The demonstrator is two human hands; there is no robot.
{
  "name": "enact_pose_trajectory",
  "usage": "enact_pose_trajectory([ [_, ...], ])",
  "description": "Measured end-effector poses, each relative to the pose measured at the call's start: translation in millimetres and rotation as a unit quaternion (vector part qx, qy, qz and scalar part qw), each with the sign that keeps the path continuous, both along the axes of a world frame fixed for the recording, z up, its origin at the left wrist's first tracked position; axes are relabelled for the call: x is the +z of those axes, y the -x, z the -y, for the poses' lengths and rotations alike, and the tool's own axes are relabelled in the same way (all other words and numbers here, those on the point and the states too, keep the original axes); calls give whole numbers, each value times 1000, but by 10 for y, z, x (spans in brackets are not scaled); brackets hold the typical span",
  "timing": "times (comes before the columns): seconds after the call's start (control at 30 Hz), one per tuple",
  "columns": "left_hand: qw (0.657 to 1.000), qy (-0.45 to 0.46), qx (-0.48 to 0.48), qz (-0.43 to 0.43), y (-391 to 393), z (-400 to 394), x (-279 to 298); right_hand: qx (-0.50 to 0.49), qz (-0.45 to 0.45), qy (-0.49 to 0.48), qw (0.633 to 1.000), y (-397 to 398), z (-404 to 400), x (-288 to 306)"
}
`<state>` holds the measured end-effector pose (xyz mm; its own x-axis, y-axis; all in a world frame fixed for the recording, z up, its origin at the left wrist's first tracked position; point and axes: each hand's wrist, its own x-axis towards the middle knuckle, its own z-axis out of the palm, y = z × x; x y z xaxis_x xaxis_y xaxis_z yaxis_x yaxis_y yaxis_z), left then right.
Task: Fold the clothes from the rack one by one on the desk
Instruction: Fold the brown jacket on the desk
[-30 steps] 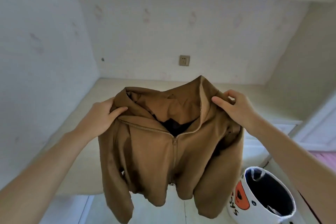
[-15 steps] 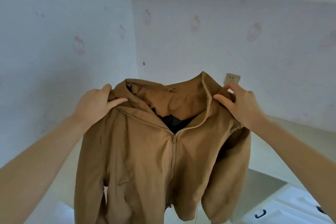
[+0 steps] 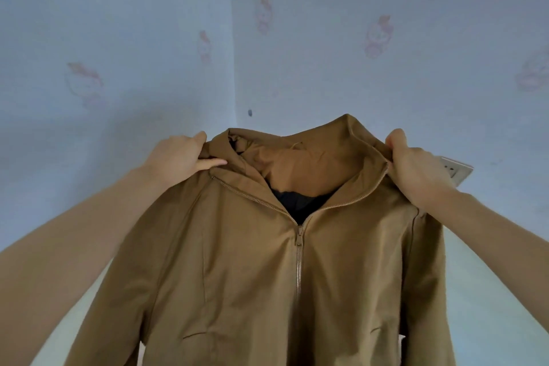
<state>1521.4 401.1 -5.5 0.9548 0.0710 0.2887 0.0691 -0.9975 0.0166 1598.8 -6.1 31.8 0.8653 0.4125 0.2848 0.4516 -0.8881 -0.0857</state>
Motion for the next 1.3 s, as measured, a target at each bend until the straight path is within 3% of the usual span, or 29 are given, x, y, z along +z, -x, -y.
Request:
enact_pose_trajectory([
  [0.23,996,-46,6,-78,-906,-363,-807,-3,-71,118,990,-1046,-457,-682],
  [0.47,993,-72,38,-88,-1800,-641,-1228,36,-64,127,989,-2071,-864,-1264],
  [0.77,985,13,145,-92,-2513,-623,-2352,72,-103,72,989,-2852,-1210,-2440],
  [0.9,971,52,146,-180,-2426,-409,-2775,64,-155,78,983,-2762,-1055,-2667],
  [1.07,973,158,98,-139,-2094,394,-2892,-13,-213,20,977,-2167,-647,-2677],
  [1.2,971,173,-1,-164,-1838,1187,-2867,-114,-303,-13,946,-1612,-190,-2786],
  [1.3,967,145,-73,-196,-1659,1675,-2879,-203,-373,-99,900,-1308,97,-2869],
])
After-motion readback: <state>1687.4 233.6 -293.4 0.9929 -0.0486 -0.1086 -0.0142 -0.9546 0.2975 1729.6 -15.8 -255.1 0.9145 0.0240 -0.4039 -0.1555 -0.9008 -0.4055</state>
